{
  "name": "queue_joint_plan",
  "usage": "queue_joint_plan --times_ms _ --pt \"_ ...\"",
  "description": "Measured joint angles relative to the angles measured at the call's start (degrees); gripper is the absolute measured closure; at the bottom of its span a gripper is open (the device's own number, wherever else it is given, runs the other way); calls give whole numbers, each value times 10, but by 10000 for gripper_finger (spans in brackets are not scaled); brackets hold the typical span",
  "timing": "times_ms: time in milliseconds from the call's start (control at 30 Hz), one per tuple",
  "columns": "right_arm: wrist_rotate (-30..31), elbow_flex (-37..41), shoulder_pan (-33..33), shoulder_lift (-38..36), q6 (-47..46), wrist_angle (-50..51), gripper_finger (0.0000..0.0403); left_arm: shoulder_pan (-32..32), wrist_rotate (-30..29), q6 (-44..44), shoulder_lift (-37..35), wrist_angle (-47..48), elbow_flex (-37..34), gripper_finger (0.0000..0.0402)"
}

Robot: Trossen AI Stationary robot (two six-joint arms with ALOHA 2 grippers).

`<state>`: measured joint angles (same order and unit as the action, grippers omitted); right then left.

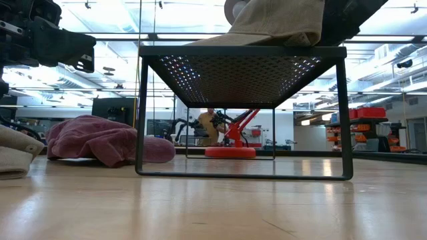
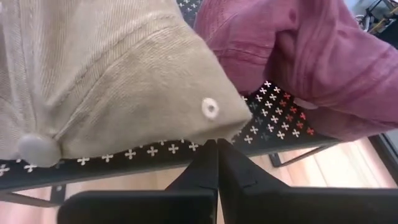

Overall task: Pick & Place hat
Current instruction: Stack the top brown cap on top of the brown cap on the shelf

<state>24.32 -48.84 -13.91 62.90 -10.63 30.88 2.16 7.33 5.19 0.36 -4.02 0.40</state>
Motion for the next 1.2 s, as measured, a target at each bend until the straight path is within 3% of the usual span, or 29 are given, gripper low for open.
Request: queue_joint_plan --times_ms 533,667,1200 --pt "0 0 56 -79 -4 45 403 0 0 0 0 0 0 376" --pt "-31 7 85 -94 15 32 403 0 0 0 0 0 0 376" --pt "-145 193 98 -212 24 -165 403 0 0 0 0 0 0 376"
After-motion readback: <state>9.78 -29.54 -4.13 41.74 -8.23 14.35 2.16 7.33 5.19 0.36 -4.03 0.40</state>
